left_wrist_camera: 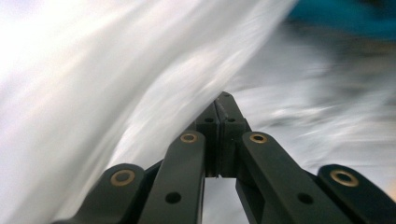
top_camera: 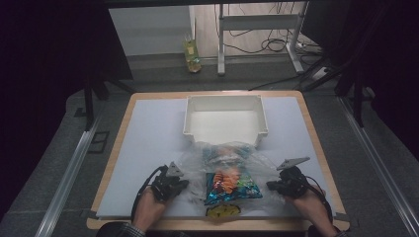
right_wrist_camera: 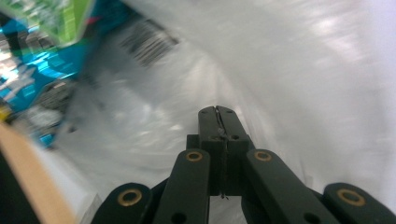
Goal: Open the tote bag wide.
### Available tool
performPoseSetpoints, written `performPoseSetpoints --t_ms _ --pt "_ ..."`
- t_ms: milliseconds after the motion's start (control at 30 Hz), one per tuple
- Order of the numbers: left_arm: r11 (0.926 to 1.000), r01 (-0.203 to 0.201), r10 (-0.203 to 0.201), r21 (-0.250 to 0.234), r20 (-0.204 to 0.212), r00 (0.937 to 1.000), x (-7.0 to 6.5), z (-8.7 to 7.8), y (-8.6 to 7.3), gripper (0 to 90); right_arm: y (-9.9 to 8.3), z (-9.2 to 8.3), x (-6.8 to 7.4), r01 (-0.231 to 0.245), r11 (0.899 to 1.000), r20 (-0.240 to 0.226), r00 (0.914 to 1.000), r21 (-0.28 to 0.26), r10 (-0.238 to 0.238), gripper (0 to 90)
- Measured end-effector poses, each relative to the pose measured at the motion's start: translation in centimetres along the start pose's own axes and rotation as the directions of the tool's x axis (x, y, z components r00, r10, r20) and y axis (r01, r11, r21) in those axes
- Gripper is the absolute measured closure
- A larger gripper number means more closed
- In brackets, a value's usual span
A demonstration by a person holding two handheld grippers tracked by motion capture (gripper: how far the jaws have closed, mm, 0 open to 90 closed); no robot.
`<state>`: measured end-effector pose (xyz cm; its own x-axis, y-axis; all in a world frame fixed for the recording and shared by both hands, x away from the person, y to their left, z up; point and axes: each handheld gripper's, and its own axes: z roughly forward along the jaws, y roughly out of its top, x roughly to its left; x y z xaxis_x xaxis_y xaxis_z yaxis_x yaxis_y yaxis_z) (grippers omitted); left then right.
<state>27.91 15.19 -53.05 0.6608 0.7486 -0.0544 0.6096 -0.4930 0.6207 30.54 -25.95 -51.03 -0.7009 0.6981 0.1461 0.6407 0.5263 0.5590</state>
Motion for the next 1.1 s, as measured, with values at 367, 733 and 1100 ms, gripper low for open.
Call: performPoseSetpoints --t_ms 367,733,1100 --pt "0.9980 0.060 -0.062 -0.020 -0.103 0.9927 4.5 1.1 1.4 89.1 1.1 0.5 -2.5 -0.030 0.999 0.033 0.9989 -0.035 0.031 89.4" --pt "0.9885 0.146 -0.148 -0.038 -0.046 0.9879 6.3 0.9 0.9 89.2 2.0 0.8 -3.5 -0.035 0.999 0.071 0.9968 -0.039 0.037 89.5" --pt "0.9919 0.112 -0.107 -0.060 0.076 0.9913 4.8 -2.6 0.2 86.4 2.1 -1.0 -2.3 -0.045 0.995 0.000 0.9990 -0.085 0.045 89.3"
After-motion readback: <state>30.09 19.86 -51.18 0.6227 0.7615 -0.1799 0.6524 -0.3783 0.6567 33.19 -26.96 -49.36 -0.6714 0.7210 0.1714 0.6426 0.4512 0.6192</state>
